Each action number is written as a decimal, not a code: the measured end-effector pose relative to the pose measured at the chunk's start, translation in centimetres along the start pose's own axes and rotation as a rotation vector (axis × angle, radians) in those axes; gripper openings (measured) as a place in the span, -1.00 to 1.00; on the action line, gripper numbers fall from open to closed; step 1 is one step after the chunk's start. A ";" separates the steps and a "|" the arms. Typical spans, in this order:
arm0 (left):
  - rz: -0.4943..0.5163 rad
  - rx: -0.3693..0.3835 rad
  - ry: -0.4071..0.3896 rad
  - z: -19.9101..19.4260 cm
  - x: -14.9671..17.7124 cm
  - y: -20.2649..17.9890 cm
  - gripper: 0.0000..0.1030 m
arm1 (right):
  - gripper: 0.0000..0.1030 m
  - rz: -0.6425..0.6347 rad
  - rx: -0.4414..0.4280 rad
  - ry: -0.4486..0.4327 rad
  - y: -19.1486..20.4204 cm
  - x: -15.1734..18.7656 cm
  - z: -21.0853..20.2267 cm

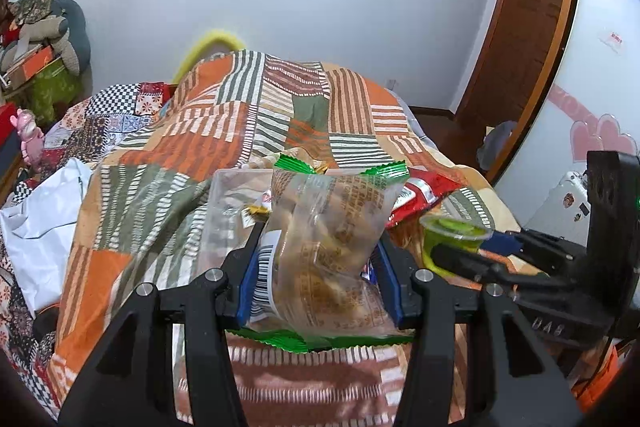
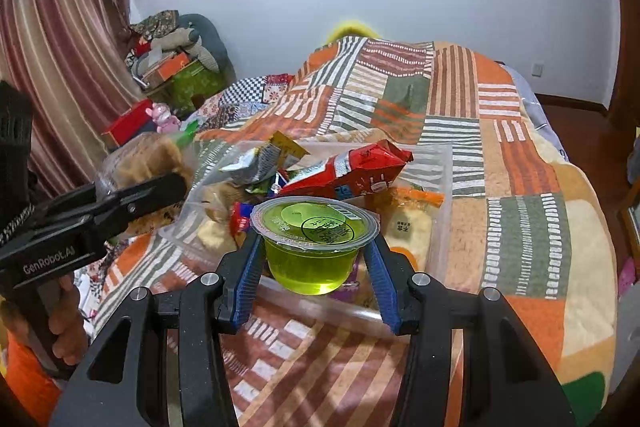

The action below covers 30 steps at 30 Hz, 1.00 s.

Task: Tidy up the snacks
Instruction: 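Lower both items into the clear box and open both tools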

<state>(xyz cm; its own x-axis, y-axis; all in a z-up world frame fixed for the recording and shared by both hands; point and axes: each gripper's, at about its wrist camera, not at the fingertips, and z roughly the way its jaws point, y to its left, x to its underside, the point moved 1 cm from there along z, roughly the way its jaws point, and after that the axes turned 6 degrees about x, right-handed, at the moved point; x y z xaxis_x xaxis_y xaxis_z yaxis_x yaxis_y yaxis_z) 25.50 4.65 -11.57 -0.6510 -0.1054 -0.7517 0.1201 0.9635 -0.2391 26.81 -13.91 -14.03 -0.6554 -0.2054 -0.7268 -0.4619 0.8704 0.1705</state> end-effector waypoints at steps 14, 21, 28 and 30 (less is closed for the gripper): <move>-0.038 0.004 0.077 5.7 -0.1 1.2 -0.01 | -0.10 0.002 -0.002 0.059 -0.2 -0.1 3.3; 0.000 -0.025 0.085 6.0 0.3 0.7 0.34 | -0.09 -0.006 0.002 0.086 -0.2 0.1 3.4; -0.044 -0.002 0.077 4.3 0.3 0.8 0.63 | 0.03 -0.014 0.019 0.096 -0.2 0.6 2.4; -0.059 0.002 0.075 3.6 0.2 0.9 0.63 | 0.06 -0.015 0.021 0.094 -0.3 0.6 2.2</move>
<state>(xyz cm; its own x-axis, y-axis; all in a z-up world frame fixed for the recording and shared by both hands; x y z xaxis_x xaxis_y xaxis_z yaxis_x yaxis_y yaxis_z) 28.19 4.63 -14.22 -0.7109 -0.1431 -0.6885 0.0815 0.9557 -0.2828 27.88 -13.29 -15.95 -0.7017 -0.2589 -0.6638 -0.4606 0.8756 0.1453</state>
